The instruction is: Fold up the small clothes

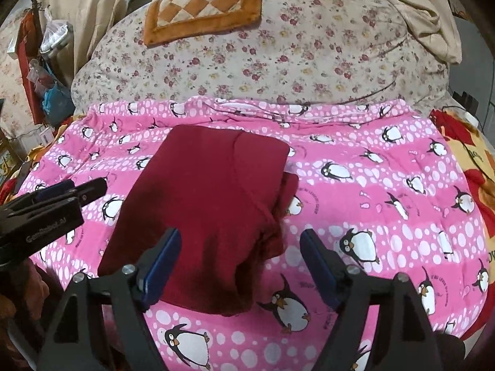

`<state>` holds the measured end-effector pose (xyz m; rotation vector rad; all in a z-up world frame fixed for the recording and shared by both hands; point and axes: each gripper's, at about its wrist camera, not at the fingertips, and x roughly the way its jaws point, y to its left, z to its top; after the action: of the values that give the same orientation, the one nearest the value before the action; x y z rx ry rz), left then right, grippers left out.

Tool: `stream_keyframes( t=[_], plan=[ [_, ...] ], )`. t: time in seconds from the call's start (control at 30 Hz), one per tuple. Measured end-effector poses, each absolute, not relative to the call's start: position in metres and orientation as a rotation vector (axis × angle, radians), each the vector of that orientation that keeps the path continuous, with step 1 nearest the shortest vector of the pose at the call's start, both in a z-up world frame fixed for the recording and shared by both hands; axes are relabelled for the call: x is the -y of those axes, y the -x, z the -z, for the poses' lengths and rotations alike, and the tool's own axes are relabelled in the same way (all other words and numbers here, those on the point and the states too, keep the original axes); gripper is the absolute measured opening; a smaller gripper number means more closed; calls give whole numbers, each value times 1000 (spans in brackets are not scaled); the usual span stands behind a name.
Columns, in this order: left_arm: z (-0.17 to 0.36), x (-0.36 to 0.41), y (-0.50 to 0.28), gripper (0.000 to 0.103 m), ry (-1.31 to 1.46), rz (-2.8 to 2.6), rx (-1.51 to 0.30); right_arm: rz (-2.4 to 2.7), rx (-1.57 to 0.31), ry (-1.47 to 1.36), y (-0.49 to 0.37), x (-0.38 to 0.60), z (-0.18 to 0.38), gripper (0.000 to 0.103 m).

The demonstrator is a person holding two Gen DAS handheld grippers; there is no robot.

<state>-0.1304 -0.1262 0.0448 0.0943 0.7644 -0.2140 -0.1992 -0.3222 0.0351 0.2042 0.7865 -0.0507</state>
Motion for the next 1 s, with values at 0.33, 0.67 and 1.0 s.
stream_keyframes(
  t=[0.33,0.67,1.0],
  plan=[
    [-41,127,126,42,-78,228,-779,52,-810,-195,193,320,-28,83],
    [-37,130,124,42,-79,236,-792,57,-828,-183,188,320,-25,83],
    [-35,130,120,42,-74,230,-793,58,-841,-183,183,320,-21,83]
  ],
)
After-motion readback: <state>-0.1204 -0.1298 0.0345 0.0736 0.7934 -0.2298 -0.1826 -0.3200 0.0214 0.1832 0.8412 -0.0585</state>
